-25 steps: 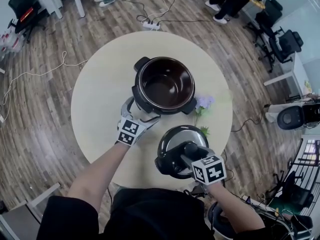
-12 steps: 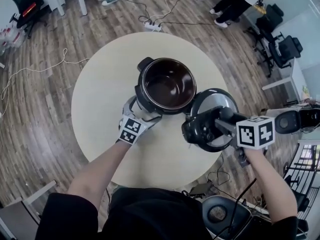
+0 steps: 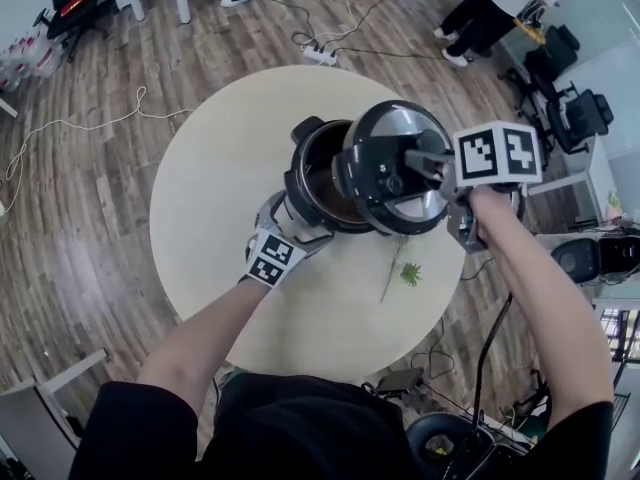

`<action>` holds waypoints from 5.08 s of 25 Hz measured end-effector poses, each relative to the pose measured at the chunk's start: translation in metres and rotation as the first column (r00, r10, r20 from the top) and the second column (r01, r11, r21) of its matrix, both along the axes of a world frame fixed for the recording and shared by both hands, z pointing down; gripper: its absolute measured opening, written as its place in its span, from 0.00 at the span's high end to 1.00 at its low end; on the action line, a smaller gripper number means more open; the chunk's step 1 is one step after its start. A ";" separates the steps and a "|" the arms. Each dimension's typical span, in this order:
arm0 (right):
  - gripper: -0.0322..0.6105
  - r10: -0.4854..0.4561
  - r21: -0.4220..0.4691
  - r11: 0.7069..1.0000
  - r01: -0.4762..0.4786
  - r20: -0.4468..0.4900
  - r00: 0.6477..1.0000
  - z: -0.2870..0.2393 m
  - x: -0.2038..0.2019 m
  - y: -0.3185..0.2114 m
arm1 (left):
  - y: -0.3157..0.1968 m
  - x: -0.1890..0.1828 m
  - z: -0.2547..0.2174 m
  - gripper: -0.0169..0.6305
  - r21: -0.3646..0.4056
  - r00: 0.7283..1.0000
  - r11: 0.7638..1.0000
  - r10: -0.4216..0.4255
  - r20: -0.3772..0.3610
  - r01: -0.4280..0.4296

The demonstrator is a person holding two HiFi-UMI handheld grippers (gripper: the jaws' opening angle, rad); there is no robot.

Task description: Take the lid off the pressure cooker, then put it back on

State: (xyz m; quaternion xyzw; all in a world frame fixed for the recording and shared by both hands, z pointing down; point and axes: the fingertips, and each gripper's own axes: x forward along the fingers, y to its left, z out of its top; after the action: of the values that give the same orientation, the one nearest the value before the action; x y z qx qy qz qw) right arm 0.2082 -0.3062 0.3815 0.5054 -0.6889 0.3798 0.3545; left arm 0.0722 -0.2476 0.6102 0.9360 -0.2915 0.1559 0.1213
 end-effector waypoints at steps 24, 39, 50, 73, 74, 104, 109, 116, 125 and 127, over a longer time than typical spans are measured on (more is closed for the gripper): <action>0.50 -0.031 -0.199 0.980 0.006 -0.124 0.992 0.084 -0.032 -0.030 | 0.003 0.040 -0.029 0.07 -0.012 1.000 1.000 -0.003 0.006 0.003; 0.50 -0.084 -0.286 0.958 0.030 -0.177 0.981 0.108 -0.055 -0.024 | 0.004 0.018 -0.007 0.07 0.000 1.000 1.000 0.001 -0.006 -0.001; 0.50 -0.147 -0.315 0.945 0.081 -0.191 0.970 0.109 -0.055 -0.023 | 0.004 0.019 -0.006 0.07 -0.005 1.000 1.000 0.003 0.002 -0.003; 0.48 -0.625 -0.313 0.772 0.554 -0.214 0.750 0.106 -0.069 -0.018 | 0.001 0.017 -0.003 0.07 -0.011 0.999 1.000 0.022 0.031 -0.022; 0.49 -0.619 -0.307 0.777 0.549 -0.216 0.755 0.105 -0.070 -0.019 | 0.001 0.016 -0.005 0.08 -0.018 0.999 0.999 0.026 0.036 -0.026; 0.93 0.017 0.806 0.589 -0.057 0.058 0.998 -0.035 -0.027 0.181 | 0.073 -0.105 -0.279 0.97 0.382 0.947 0.877 -0.203 -0.250 0.290; 0.94 0.058 0.879 0.455 -0.142 0.130 0.990 -0.051 -0.014 0.211 | 0.090 -0.104 -0.305 0.97 0.415 0.943 0.857 -0.208 -0.261 0.305; 0.94 0.111 0.894 0.422 -0.150 0.114 0.987 -0.054 0.000 0.231 | 0.101 -0.097 -0.318 0.97 0.433 0.945 0.849 -0.209 -0.252 0.303; 0.94 0.114 0.895 0.416 -0.163 0.126 0.985 -0.052 0.013 0.232 | 0.108 -0.091 -0.317 0.97 0.424 0.947 0.853 -0.225 -0.229 0.305; 0.94 0.109 0.894 0.418 -0.160 0.125 0.986 -0.051 0.012 0.232 | 0.110 -0.091 -0.316 0.97 0.417 0.948 0.856 -0.232 -0.218 0.306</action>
State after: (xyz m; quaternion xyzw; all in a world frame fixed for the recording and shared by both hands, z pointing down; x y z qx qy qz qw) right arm 0.2198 -0.0738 0.3309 0.6607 -0.7504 -0.0075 -0.0179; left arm -0.0192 -0.1376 0.2945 0.8979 -0.4369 -0.0092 -0.0523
